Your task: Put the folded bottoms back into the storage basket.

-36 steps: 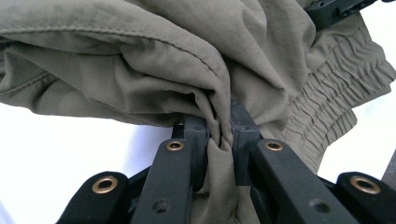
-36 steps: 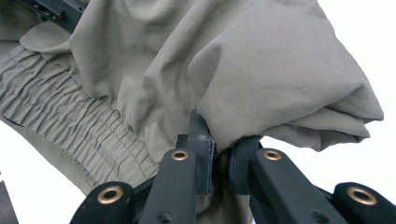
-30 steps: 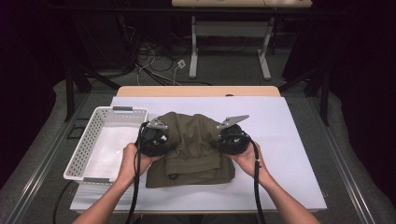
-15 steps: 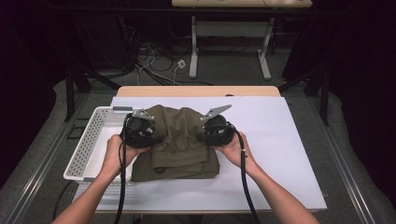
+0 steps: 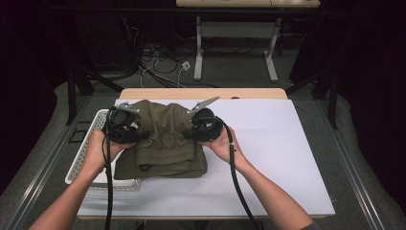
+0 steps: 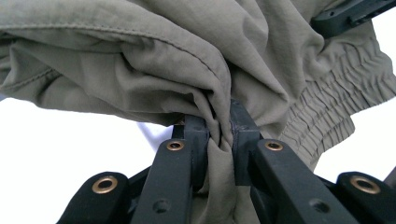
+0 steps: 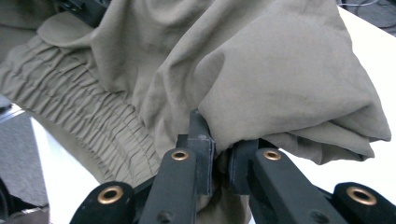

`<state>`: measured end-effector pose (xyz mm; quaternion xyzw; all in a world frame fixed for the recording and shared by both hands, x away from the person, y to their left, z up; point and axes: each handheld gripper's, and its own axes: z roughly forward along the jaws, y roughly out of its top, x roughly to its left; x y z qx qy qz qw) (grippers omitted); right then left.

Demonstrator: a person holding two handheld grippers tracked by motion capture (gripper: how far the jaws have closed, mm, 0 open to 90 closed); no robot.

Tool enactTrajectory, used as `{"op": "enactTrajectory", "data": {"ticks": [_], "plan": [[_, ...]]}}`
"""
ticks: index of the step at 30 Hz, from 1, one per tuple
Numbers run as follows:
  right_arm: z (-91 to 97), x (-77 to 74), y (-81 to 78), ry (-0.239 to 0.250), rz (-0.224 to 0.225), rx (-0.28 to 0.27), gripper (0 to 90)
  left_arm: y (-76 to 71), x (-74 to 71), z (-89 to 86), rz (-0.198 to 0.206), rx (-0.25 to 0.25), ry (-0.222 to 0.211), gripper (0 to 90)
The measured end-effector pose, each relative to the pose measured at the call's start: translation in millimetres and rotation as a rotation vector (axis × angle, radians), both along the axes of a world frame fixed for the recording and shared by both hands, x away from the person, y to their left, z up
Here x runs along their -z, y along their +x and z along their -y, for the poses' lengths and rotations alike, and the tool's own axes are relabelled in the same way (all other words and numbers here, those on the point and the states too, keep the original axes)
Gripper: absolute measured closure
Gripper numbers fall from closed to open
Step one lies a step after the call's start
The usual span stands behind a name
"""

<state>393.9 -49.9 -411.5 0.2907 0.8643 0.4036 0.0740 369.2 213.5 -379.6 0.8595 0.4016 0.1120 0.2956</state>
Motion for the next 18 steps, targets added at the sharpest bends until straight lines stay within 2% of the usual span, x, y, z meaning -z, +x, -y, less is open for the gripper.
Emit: {"op": "enactTrajectory", "data": {"ticks": [5,11,18], "plan": [[-19.9,-5.3,3.8,0.026,-0.010,-0.021,83.3,3.4,-5.9,-15.7,-0.012,-0.030,0.028,81.2],[-43.7,-12.7,4.1,0.046,-0.011,-0.040,83.3,5.1,-12.3,-33.7,-0.006,-0.074,0.050,81.3],[-67.8,-21.5,7.0,0.079,-0.017,-0.052,83.4,2.5,-26.1,-55.8,0.003,-0.117,0.076,81.5]]}}
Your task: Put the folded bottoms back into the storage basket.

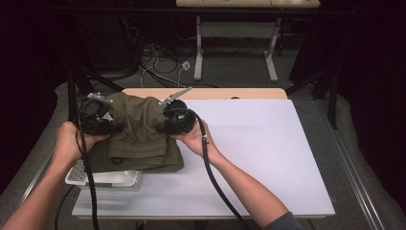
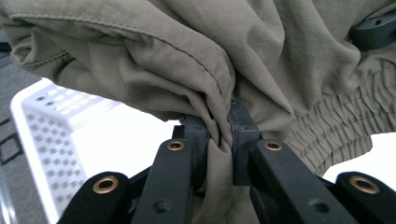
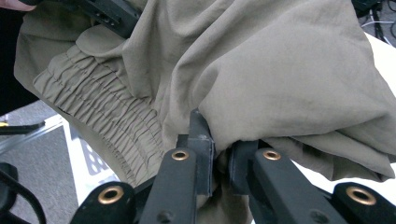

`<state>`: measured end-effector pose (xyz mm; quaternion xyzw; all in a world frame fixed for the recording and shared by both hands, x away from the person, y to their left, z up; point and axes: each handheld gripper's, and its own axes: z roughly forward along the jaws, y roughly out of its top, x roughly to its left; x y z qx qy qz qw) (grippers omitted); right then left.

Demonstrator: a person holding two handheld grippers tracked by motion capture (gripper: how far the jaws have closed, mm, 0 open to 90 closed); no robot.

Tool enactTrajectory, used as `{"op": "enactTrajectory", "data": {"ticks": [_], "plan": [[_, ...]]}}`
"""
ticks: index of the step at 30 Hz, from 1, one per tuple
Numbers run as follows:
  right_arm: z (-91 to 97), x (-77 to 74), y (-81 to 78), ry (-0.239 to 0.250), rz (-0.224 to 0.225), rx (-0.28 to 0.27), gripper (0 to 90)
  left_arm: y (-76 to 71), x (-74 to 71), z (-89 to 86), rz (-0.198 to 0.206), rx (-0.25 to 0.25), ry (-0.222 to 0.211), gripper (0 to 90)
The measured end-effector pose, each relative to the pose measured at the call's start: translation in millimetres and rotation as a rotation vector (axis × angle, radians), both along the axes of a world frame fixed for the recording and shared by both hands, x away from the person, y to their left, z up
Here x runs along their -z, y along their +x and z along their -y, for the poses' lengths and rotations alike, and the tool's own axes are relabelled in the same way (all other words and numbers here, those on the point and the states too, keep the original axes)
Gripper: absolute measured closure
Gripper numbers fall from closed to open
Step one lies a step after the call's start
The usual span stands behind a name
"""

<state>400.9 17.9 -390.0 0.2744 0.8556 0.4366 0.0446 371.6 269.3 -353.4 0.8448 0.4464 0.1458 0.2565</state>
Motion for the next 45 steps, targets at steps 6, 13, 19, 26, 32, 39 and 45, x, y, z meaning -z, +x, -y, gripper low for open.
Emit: {"op": "enactTrajectory", "data": {"ticks": [6,13,19,26,32,39,45], "plan": [[-25.1,-7.9,0.1,0.023,-0.009,-0.017,83.5,0.4,-10.9,-20.7,-0.007,-0.047,0.040,81.5],[-57.6,-15.1,-2.4,0.047,-0.020,-0.039,83.5,-1.5,-20.9,-44.2,-0.005,-0.110,0.067,81.5],[-69.9,-18.2,-4.6,0.091,-0.035,-0.047,83.5,-5.4,-27.2,-56.4,0.008,-0.145,0.091,81.5],[-85.8,4.3,1.3,0.067,-0.076,-0.039,83.5,2.1,-8.7,-56.8,-0.020,-0.156,0.171,81.3],[-93.5,27.7,6.5,-0.009,-0.088,-0.030,83.5,10.6,22.8,-55.7,-0.069,-0.170,0.185,81.1],[-97.6,47.0,9.9,-0.072,-0.087,-0.019,83.4,17.9,51.5,-53.0,-0.094,-0.185,0.201,81.1],[-102.4,57.0,11.0,-0.117,-0.090,-0.001,83.4,22.0,65.0,-53.9,-0.116,-0.195,0.211,81.0]]}}
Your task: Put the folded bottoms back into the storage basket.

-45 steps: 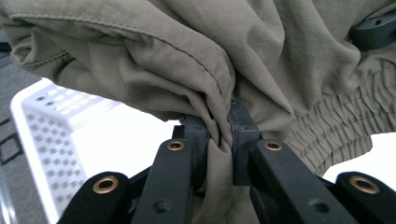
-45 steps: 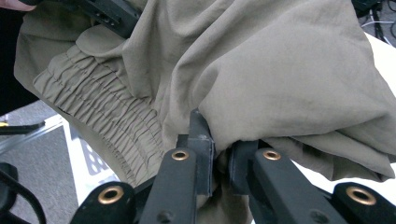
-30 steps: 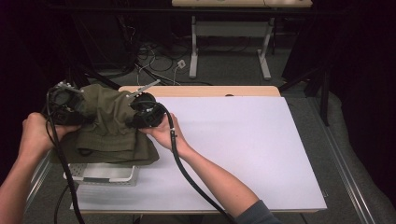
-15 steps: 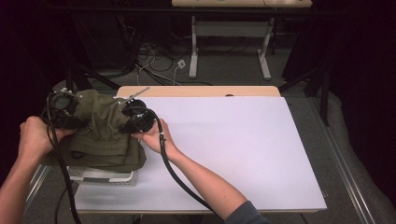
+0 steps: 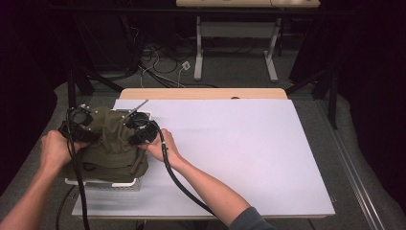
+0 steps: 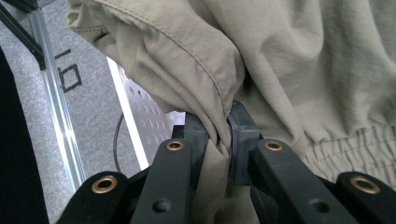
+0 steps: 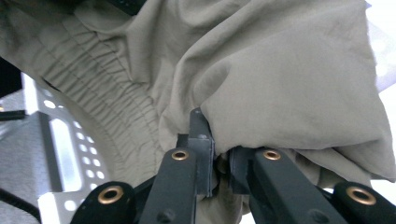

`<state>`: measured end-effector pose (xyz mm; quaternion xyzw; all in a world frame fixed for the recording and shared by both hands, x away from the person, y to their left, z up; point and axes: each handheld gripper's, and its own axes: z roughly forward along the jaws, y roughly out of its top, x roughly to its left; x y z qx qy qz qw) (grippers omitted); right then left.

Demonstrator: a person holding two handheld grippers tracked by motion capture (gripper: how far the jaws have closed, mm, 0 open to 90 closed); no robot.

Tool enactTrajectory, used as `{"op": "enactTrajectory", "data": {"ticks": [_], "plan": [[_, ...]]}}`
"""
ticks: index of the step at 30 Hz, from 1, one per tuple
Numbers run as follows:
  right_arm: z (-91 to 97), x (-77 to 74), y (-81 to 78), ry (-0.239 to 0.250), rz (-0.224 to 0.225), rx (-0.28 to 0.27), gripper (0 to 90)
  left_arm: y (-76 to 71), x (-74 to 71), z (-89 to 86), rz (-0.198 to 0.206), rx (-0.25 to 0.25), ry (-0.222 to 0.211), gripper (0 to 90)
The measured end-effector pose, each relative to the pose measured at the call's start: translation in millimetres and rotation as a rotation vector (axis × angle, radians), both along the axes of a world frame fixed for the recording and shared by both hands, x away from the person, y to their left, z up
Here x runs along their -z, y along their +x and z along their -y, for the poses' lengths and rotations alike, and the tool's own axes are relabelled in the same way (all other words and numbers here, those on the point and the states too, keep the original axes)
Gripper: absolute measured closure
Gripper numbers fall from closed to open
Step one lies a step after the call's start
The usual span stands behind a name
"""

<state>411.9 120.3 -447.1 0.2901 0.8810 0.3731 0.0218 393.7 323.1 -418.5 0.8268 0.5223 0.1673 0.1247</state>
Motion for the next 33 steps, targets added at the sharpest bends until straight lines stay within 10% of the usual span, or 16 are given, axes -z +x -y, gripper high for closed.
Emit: {"op": "enactTrajectory", "data": {"ticks": [13,18,33], "plan": [[-3.0,11.0,9.2,-0.043,-0.017,0.007,78.3,6.0,12.9,2.1,0.004,-0.033,0.047,78.8],[4.4,14.9,12.3,-0.029,-0.014,0.008,58.1,5.8,22.6,-0.5,-0.003,-0.056,0.059,70.6],[57.7,-10.1,6.8,-0.022,-0.007,-0.028,21.8,-11.6,14.7,8.1,0.080,-0.034,-0.024,25.5]]}}
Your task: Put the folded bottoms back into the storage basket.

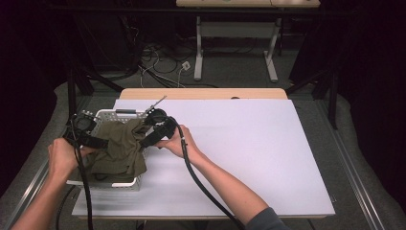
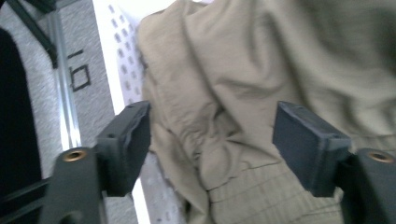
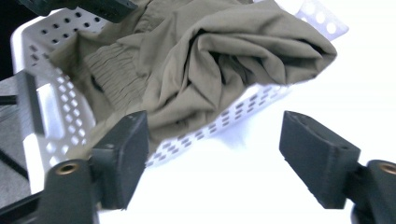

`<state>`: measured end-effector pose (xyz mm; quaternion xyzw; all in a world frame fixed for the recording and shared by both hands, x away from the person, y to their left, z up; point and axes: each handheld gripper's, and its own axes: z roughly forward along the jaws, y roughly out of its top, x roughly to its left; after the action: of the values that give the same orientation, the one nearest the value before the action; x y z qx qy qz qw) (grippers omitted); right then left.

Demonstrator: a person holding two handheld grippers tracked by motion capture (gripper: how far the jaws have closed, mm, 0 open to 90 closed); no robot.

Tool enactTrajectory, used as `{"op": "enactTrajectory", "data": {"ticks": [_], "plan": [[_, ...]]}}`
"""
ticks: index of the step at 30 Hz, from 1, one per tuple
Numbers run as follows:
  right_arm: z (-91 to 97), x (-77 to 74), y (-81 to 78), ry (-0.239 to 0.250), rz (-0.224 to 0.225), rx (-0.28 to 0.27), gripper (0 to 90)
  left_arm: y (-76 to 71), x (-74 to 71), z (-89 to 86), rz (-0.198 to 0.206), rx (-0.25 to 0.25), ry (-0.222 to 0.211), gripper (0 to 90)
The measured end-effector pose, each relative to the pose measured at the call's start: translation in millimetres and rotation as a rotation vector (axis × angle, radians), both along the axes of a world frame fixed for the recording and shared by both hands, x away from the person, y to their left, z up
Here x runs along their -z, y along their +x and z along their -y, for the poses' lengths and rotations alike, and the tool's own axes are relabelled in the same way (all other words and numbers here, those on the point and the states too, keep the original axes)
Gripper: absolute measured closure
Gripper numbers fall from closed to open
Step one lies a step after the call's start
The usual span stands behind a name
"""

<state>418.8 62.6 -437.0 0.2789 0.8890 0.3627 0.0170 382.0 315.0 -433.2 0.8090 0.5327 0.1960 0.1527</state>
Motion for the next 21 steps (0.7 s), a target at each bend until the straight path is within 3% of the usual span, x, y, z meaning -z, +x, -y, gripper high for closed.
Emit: {"op": "enactTrajectory", "data": {"ticks": [5,11,21], "plan": [[25.3,-5.9,-4.1,0.013,0.020,-0.023,17.6,-8.5,-4.5,5.6,0.032,0.024,-0.020,15.7],[55.4,-11.4,-13.0,0.009,0.045,-0.030,14.6,-15.4,-10.2,12.4,0.049,0.048,-0.036,10.2],[111.3,-9.4,-25.3,-0.015,0.071,-0.012,12.0,-28.2,-14.3,36.8,0.075,0.131,-0.064,2.7]]}}
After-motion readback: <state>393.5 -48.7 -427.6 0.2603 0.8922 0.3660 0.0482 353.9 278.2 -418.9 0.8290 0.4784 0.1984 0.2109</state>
